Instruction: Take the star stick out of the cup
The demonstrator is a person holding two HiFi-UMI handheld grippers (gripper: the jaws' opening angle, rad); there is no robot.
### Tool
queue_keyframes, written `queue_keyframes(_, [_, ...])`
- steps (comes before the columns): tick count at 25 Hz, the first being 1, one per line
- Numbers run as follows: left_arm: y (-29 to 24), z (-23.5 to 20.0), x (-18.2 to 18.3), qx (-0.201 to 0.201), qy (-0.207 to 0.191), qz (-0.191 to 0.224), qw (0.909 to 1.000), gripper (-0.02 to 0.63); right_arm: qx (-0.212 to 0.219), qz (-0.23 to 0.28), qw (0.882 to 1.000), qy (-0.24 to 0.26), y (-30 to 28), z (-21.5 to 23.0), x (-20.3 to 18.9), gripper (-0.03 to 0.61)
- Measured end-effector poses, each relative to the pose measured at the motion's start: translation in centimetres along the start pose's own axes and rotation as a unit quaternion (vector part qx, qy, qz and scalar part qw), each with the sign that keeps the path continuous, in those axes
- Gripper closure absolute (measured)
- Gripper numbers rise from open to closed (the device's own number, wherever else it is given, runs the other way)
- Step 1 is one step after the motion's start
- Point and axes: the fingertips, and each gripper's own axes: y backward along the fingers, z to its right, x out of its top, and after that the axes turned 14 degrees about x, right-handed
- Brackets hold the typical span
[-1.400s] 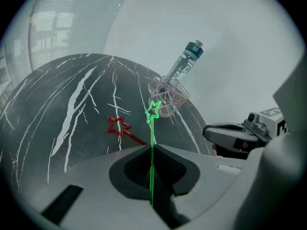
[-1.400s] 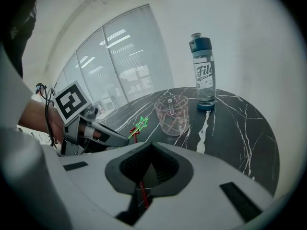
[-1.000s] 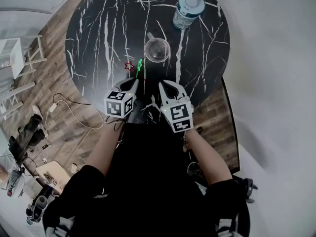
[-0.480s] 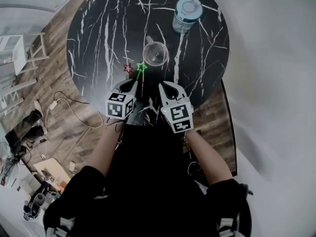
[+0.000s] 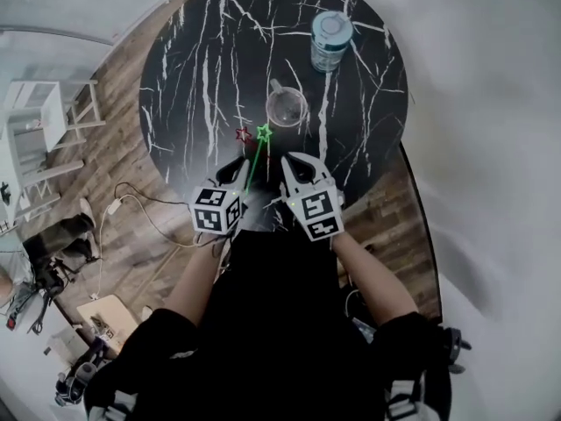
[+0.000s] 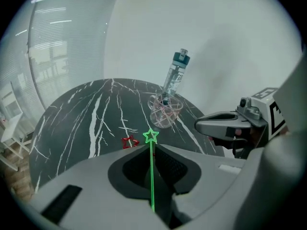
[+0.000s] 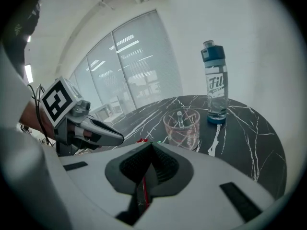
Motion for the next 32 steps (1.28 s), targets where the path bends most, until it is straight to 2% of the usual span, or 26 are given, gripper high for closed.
queue_keyframes(7, [5.9, -2.4, 2.9, -0.003, -0.014, 0.089, 0.9959, 0.614, -0.050, 0.050, 0.997, 0.034, 0.8, -3.6, 4.5, 0.581])
queue_keyframes(16, [15.5, -5.3, 5.1, -0.022, -0.025, 0.198, 0.9796, 0.614, -0.115, 0.114, 0.981, 0.109, 2.9, -11.1, 10.6, 0.581])
queue_keyframes(19, [19.0, -6.1, 5.5, -0.026, -0.036, 0.240, 0.9698, 0.614, -0.143, 0.141, 0.971, 0.129, 4.1, -13.9, 12.1, 0.581])
queue_keyframes(23, [23.9, -6.4, 6.5, -0.033, -0.047, 0.302, 0.9517, 0.614, -0.178, 0.194, 0.955, 0.138, 7.0, -17.8, 14.2, 0.581])
queue_keyframes(28, [29.0, -4.9, 7.5, -0.052, -0.064, 0.363, 0.9281, 0.614, -0.220, 0.230, 0.930, 0.186, 11.5, -22.2, 16.1, 0.581])
queue_keyframes(30, [30.4, -4.4, 7.6, -0.055, -0.066, 0.376, 0.9228, 0.614, -0.228, 0.243, 0.922, 0.197, 13.0, -23.3, 16.8, 0.581])
queue_keyframes(32, [31.6, -4.2, 7.3, -0.058, -0.064, 0.380, 0.9208, 0.614, -0.232, 0.245, 0.920, 0.201, 14.1, -24.4, 16.9, 0.581])
